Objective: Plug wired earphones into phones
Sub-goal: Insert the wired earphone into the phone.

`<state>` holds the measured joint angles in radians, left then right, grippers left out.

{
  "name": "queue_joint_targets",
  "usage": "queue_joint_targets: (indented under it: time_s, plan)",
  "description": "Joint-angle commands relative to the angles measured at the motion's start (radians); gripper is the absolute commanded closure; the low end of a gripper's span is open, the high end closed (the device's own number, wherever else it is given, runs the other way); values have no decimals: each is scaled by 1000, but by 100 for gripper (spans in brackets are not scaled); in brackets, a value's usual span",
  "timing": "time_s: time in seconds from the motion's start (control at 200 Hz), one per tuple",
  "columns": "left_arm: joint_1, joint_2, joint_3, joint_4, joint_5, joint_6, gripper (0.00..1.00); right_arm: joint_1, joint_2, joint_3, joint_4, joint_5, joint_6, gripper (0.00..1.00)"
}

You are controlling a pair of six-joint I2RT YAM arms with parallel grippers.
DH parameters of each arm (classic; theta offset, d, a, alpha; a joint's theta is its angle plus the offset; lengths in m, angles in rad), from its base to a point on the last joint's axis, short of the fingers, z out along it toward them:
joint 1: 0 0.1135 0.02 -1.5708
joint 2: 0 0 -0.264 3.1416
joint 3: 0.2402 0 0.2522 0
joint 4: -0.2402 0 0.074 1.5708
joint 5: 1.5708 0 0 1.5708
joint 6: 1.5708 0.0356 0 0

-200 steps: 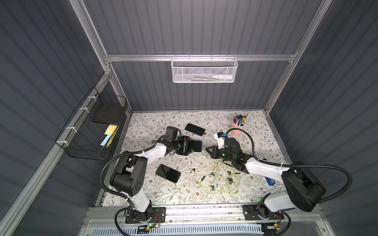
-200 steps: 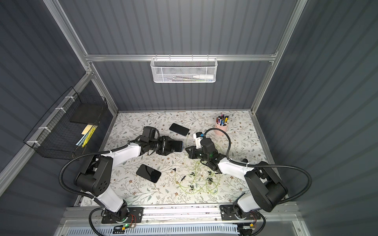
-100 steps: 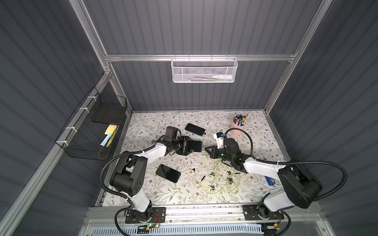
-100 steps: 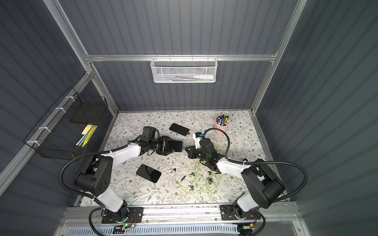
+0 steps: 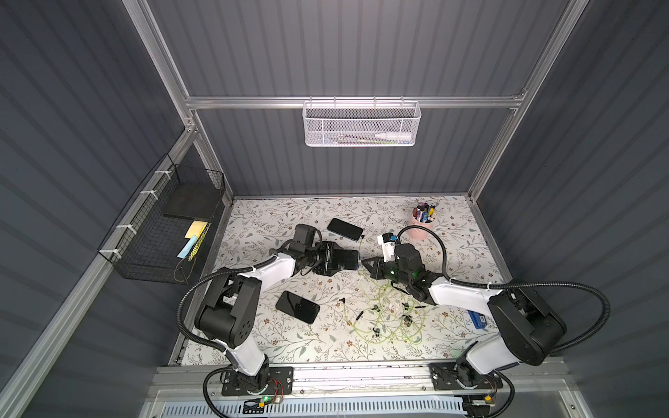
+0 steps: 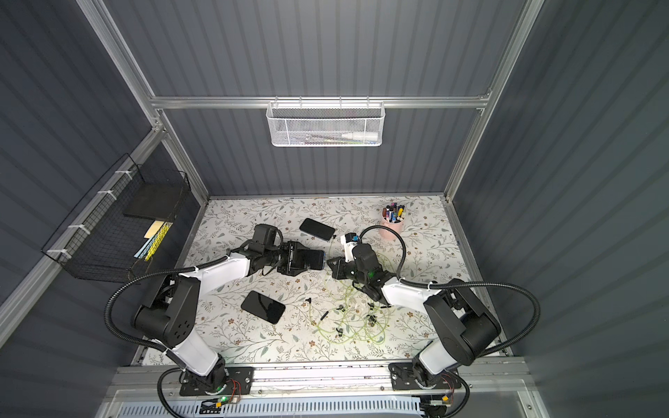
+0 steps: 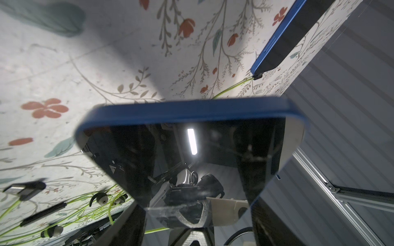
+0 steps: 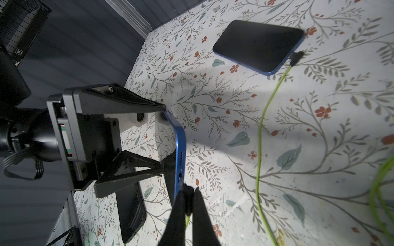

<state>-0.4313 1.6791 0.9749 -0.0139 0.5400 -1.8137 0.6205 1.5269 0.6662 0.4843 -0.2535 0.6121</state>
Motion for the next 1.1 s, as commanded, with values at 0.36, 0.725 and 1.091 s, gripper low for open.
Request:
queue_joint_targets:
  time_s: [0.36, 0.725, 1.091]
  plan:
    - [-17, -3, 9, 32, 44, 20, 100, 5, 33, 29, 35, 14, -13, 100]
    - [-23, 8, 1, 51, 59, 22, 100, 5, 33, 49, 34, 17, -29, 100]
    - [-24, 13, -1, 72, 62, 14, 100, 5, 33, 61, 27, 18, -35, 99]
